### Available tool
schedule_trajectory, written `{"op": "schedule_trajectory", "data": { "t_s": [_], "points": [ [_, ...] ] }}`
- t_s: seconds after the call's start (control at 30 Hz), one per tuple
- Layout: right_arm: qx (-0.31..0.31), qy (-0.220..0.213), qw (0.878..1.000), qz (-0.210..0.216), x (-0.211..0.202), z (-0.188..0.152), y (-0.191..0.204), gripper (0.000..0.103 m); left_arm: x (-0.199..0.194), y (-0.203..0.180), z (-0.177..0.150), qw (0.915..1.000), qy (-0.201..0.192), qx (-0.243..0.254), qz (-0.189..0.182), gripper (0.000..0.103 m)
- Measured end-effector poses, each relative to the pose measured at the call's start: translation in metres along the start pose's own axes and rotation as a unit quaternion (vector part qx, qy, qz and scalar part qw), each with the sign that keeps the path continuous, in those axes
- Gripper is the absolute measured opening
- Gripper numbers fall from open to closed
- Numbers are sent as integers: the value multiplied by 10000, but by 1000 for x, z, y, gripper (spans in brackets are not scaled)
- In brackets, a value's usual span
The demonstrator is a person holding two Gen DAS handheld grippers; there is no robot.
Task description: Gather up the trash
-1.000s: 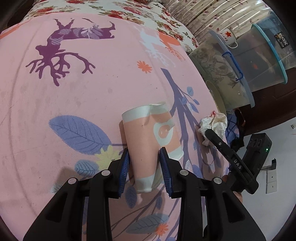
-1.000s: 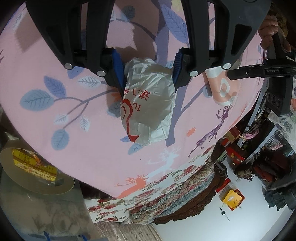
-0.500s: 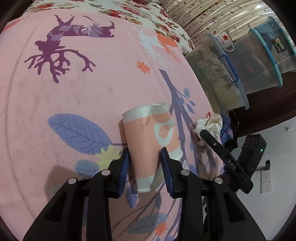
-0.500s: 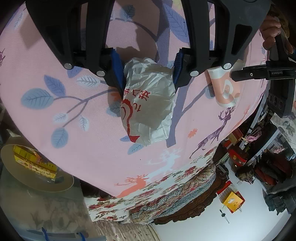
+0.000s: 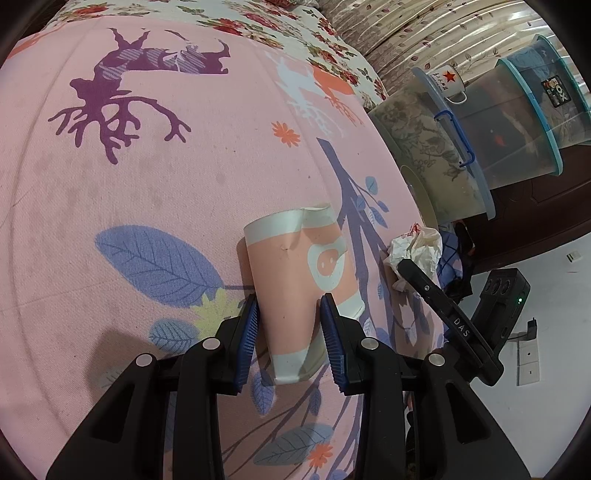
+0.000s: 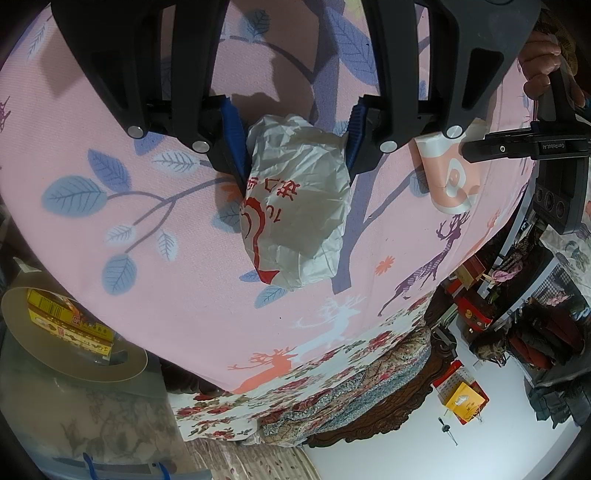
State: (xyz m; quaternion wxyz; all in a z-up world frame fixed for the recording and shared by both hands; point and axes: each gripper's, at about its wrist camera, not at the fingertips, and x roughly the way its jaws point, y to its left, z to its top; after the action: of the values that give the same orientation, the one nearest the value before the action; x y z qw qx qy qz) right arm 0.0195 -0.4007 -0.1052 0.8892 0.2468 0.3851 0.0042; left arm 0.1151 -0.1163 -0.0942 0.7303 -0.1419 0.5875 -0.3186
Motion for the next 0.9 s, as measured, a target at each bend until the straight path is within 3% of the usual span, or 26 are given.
{"op": "schedule_trajectory", "data": {
  "t_s": [0.9],
  "points": [
    [-49,-32,10000,2,1,1,1,47,-2,1,0,10000,5,-26,-19,33]
  ]
}}
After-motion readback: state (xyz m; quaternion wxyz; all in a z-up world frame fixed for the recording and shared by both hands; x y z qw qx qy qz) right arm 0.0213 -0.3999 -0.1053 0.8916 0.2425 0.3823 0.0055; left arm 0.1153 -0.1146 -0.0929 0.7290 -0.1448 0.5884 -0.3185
